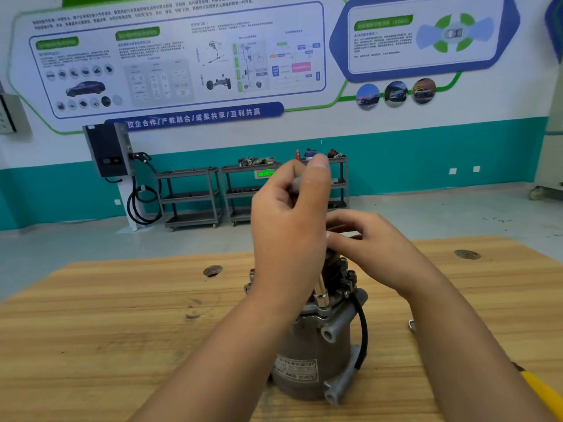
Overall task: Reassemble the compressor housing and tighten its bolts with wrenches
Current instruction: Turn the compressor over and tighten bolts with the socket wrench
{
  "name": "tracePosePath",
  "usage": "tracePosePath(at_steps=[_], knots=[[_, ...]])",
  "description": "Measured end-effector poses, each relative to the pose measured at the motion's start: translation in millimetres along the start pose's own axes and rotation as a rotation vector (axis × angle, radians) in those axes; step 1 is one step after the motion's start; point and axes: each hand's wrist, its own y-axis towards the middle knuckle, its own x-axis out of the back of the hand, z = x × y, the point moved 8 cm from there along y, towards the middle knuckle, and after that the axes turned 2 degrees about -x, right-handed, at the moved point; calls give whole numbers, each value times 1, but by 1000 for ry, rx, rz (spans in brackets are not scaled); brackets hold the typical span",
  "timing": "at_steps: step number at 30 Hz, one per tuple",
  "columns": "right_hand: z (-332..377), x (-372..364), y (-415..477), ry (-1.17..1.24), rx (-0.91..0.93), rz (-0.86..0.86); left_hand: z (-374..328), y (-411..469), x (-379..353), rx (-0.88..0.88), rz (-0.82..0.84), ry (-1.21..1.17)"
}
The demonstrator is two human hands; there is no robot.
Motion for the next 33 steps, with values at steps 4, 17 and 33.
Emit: tracePosePath(at_steps=[4, 17, 33], knots=[[0, 0, 1, 1, 7, 12, 0, 0, -1, -17, -12, 32], [9, -2, -12, 151, 29, 254, 35, 16, -36, 423, 404, -482], [16, -13, -11, 205, 85, 327, 19, -2, -5, 113, -124, -101]])
